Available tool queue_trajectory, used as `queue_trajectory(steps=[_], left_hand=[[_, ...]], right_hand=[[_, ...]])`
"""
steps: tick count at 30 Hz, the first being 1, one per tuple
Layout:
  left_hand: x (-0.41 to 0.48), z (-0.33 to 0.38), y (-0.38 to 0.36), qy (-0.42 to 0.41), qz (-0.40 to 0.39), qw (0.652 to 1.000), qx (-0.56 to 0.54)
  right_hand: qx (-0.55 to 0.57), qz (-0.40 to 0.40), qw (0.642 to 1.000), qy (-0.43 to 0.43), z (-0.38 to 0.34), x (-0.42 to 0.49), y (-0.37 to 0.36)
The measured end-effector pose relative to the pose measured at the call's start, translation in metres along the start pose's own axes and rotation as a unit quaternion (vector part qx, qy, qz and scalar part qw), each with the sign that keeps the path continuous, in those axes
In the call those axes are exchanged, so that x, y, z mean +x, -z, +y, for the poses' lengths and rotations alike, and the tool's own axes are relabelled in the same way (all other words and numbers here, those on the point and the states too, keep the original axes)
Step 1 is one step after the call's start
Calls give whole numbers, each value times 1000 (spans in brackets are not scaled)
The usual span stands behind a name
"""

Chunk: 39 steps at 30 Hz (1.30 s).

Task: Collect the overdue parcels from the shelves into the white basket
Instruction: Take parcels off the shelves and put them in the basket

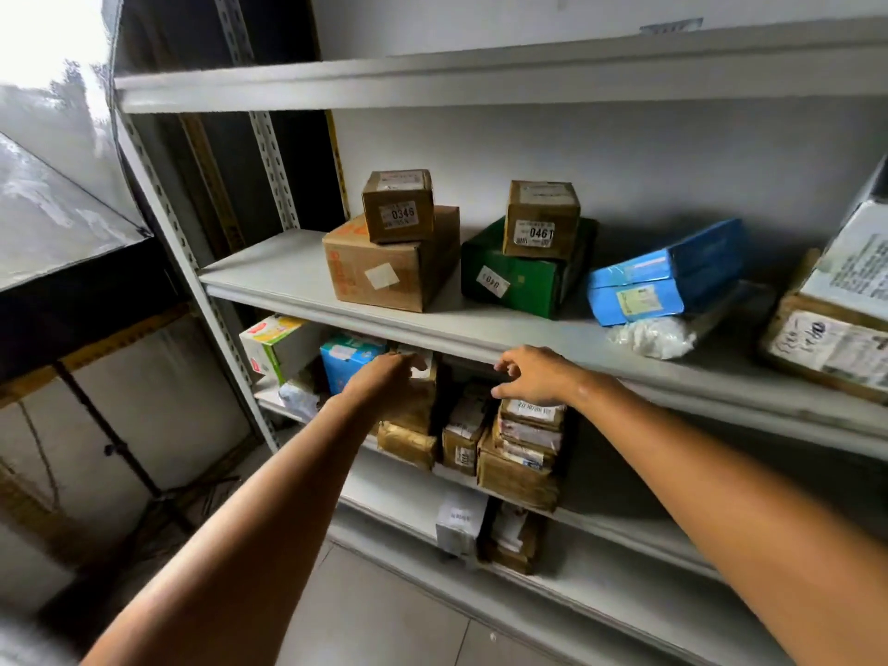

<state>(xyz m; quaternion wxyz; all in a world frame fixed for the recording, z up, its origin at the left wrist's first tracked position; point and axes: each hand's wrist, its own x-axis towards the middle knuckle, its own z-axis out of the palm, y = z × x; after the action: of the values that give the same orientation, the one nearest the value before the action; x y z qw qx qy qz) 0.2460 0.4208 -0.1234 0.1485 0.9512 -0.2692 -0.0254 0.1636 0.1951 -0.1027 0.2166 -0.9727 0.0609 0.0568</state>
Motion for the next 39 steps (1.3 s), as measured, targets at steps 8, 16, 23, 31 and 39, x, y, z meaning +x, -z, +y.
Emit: queue_trajectory(steps=[8, 16, 23, 31, 39], left_hand=[[-33, 30, -55, -5, -52, 999, 4], [-21, 32, -110, -29, -106, 994, 17], [26, 29, -148, -21, -97, 989, -109], [82, 51, -181, 39, -62, 917, -391], [77, 47, -186, 74, -114, 828, -544]], right_hand=[[21, -29, 998, -41, 58, -52, -43], [75, -17, 988, -131, 109, -66, -77], [250, 135, 939, -194, 130, -34, -111], [421, 257, 835, -243, 133, 25, -134], [502, 259, 781, -265, 131, 29, -148]])
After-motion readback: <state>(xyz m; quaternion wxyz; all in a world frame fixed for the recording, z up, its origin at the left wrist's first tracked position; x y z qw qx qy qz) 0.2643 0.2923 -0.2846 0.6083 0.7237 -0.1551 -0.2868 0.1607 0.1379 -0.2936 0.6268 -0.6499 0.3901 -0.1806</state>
